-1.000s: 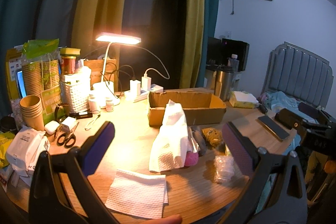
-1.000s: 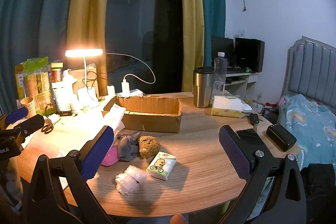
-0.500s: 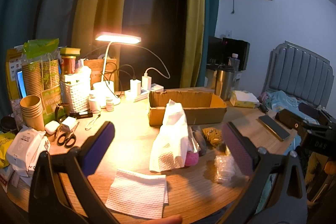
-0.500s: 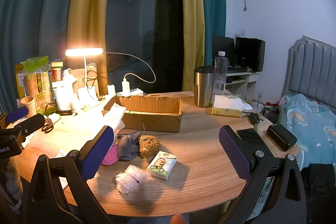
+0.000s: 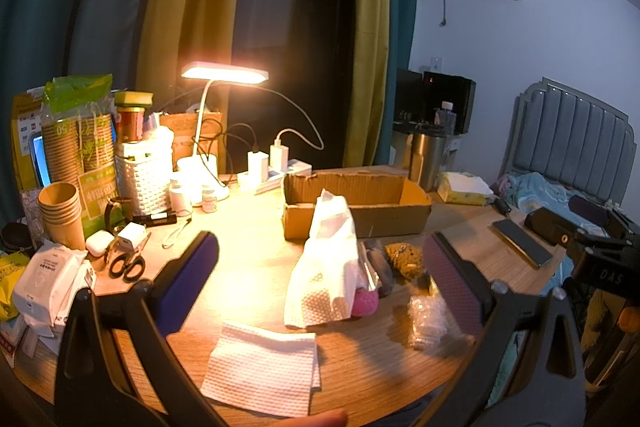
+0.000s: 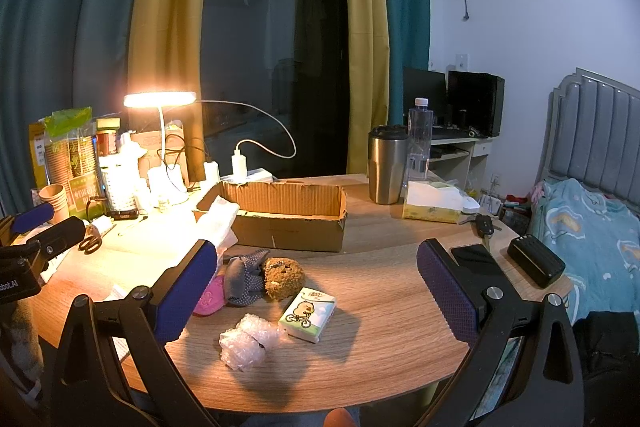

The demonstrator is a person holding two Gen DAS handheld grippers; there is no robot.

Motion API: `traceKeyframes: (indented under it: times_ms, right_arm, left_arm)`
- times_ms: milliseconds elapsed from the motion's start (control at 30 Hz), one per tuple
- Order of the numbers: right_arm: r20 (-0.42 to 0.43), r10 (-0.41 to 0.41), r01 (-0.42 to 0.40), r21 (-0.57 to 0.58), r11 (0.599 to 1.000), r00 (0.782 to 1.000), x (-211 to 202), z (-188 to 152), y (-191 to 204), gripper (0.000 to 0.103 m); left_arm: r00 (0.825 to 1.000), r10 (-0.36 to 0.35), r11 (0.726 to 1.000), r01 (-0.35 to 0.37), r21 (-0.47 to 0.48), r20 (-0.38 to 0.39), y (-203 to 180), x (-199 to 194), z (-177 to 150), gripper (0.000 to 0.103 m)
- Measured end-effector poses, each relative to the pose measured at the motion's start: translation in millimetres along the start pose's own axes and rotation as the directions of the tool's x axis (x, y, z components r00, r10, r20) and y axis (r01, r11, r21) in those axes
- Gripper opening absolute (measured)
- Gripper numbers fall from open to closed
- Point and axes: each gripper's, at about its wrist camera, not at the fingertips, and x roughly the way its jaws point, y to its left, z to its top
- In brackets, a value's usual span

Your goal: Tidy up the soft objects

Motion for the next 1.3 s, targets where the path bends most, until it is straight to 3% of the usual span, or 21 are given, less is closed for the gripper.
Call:
traceKeyframes:
  times_ms: [800, 1067, 1300]
  right_arm:
    - [-0.01, 0.0, 0.0, 0.0, 1.0, 1.0, 0.9, -1.5, 0.3, 0.102]
    - [-0.05, 0.005, -0.005, 0.003, 1.0, 0.999, 11.1, -17.2, -0.4, 0.102]
    - [-0.117, 0.018, -0.017, 0.011, 1.0, 0.993, 33.7, -28.1, 0.9, 0.102]
  left_arm:
    - [1.0, 0.006, 1.0, -0.006, 0.001, -0.009, 2.9, 0.9, -6.9, 0.103]
    - [0.994, 0.035, 0.999, -0.033, 0.017, -0.105, 12.2, 18.8, -27.4, 0.103]
    - [0.971, 0.066, 0.997, -0.055, 0.056, -0.23, 20.2, 46.9, -55.8, 0.102]
